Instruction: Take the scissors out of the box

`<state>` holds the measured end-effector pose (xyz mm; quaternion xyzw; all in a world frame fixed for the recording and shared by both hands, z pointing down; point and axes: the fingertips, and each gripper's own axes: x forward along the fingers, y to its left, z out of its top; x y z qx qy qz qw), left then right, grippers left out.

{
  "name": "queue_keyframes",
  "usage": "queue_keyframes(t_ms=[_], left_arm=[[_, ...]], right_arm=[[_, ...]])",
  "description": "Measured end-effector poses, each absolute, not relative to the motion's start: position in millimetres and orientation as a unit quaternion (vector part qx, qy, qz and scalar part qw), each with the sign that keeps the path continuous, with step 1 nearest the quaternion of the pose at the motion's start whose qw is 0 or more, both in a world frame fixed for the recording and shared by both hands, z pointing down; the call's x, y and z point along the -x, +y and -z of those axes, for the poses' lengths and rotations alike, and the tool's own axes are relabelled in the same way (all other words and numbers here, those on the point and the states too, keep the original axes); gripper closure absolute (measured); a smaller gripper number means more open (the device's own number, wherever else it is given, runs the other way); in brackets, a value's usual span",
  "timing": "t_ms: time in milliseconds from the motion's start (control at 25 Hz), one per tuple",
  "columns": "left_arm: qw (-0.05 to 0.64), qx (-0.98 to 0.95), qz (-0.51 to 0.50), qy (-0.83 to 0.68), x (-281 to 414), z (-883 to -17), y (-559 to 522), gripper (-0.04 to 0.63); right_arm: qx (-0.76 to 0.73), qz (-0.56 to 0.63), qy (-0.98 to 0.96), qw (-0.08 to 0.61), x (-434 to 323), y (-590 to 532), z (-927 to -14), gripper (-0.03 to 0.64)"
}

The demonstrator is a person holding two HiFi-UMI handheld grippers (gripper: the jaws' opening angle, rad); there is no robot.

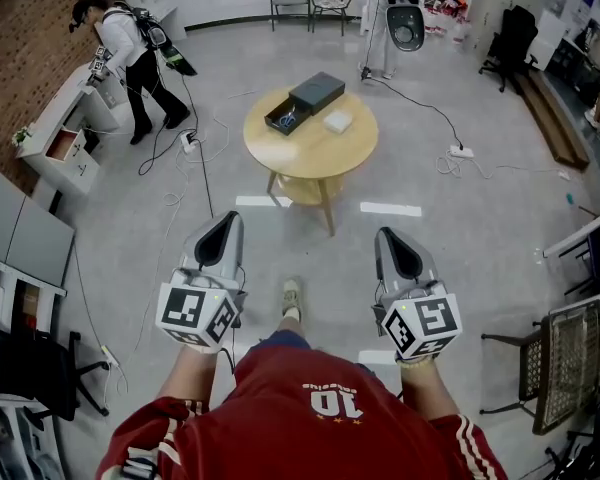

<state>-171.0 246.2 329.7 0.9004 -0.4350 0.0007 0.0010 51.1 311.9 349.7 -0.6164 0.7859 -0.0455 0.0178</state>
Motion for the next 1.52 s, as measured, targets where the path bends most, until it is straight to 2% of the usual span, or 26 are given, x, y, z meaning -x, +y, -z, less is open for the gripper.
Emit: queue_keyframes(t_ms=[640, 1240, 1520], left_arm=[[0.017, -0.899, -0.011, -0.438, 156, -342, 170, 0.593], [0.016, -0.903, -0.007, -0.429, 129, -320, 44, 0.592], [0.016, -0.904, 0.002, -0.426, 139, -309, -19, 0.592]], right_arm=[[0.611, 0.055, 0.79, 0.008, -65, 236, -356, 0.618], [0.601, 0.052, 0.797, 0.002, -73, 110, -333, 0.618], [0.601, 0.04, 0.798, 0.008, -63, 45, -314, 0.618]])
